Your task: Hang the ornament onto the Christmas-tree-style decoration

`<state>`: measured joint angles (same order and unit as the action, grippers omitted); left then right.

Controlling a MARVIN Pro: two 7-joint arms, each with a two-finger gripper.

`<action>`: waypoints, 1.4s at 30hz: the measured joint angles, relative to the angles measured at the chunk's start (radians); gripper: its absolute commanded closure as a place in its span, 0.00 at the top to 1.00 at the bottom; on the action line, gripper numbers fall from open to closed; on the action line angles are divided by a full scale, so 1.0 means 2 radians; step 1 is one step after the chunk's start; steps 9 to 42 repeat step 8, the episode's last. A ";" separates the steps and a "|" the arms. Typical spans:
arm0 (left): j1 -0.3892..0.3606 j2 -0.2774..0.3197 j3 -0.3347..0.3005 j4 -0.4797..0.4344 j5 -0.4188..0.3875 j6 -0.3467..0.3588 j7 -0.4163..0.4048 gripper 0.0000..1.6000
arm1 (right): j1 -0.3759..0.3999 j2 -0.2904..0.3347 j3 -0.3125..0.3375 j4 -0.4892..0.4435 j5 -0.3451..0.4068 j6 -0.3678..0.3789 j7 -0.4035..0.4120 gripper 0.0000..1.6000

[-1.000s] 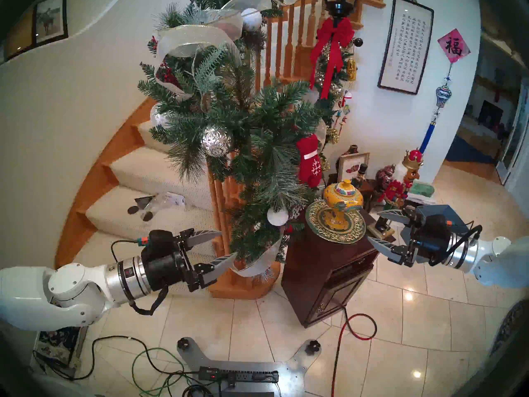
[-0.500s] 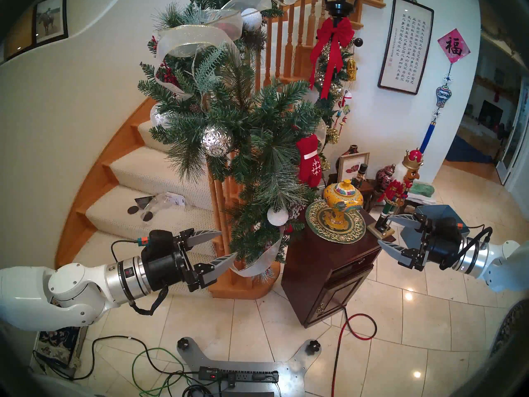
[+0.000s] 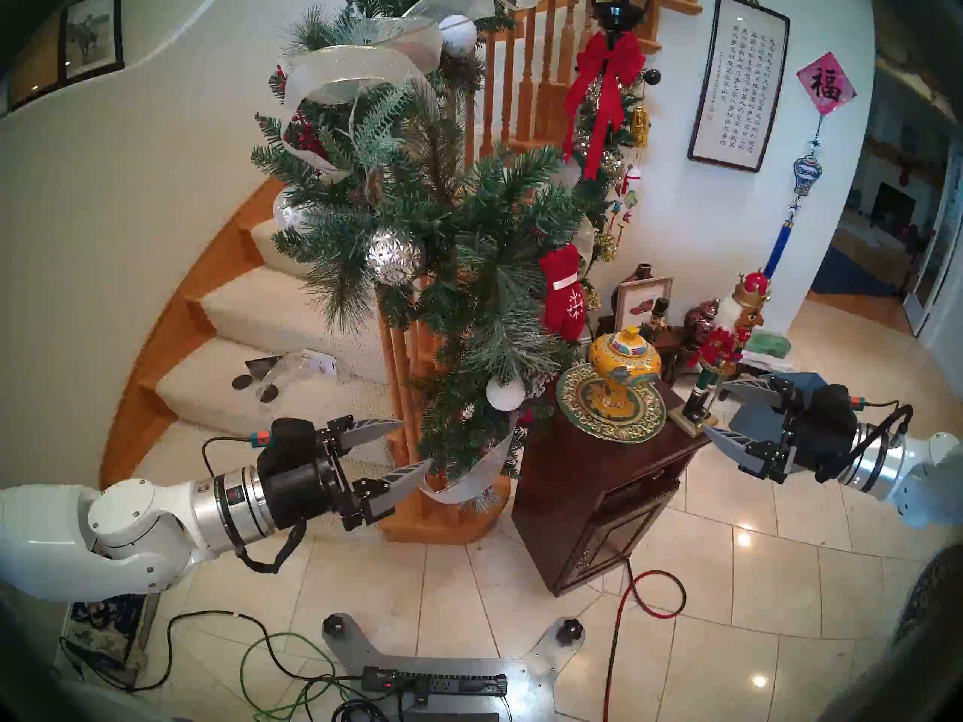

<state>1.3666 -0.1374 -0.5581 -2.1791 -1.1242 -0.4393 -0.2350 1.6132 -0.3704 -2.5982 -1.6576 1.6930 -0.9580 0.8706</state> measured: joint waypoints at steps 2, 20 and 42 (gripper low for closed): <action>0.000 0.000 0.000 0.000 0.000 0.000 0.000 1.00 | 0.012 0.000 -0.009 -0.001 -0.002 0.000 0.000 1.00; 0.000 0.000 0.000 0.000 0.000 0.000 0.000 1.00 | 0.040 0.000 -0.030 -0.004 -0.012 0.000 0.000 1.00; 0.000 0.000 0.000 0.000 0.000 0.000 0.000 1.00 | 0.040 0.000 -0.030 -0.004 -0.012 0.000 0.000 1.00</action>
